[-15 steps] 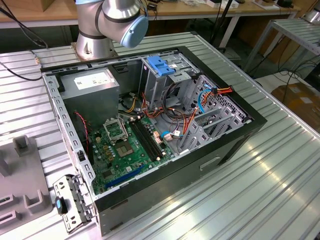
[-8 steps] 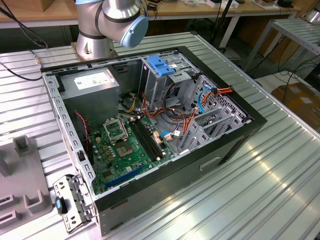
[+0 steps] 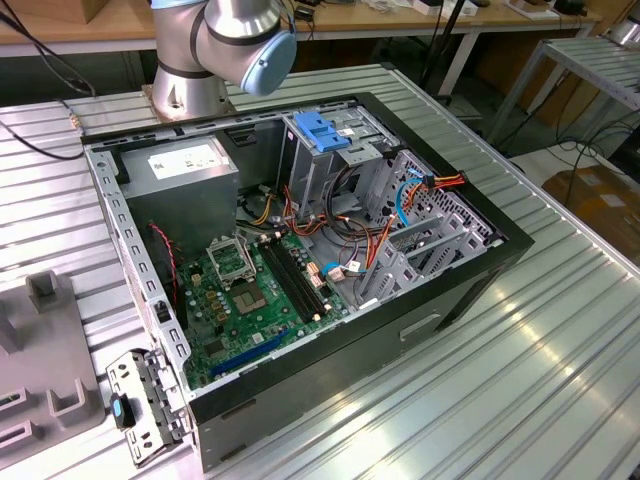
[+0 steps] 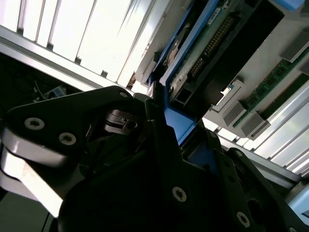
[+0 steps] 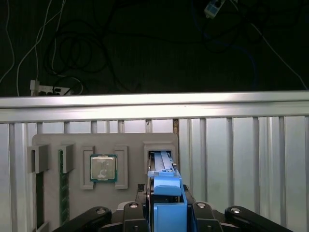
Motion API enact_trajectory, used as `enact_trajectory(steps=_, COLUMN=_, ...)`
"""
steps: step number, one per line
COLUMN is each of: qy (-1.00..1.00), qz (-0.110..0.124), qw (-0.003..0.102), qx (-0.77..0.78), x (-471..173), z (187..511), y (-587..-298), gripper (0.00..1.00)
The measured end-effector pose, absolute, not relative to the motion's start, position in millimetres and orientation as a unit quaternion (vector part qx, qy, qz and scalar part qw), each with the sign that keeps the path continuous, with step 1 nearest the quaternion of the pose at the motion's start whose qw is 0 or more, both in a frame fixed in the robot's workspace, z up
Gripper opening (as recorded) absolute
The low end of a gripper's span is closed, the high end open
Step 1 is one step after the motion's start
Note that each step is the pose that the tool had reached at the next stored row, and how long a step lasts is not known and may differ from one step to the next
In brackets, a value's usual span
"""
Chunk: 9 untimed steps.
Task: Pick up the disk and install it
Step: 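Pick up the disk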
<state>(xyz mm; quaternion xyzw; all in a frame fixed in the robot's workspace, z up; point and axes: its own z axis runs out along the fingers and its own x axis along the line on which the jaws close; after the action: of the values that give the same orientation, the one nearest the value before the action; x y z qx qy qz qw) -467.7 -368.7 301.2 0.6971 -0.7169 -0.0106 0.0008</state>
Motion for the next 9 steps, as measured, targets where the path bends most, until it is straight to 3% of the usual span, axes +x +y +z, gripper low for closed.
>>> enact_trajectory(steps=9, qy=-0.717, qz=-0.011, qw=0.001, qx=0.697, x=-467.7, z=311.0, y=-368.7, gripper=0.37)
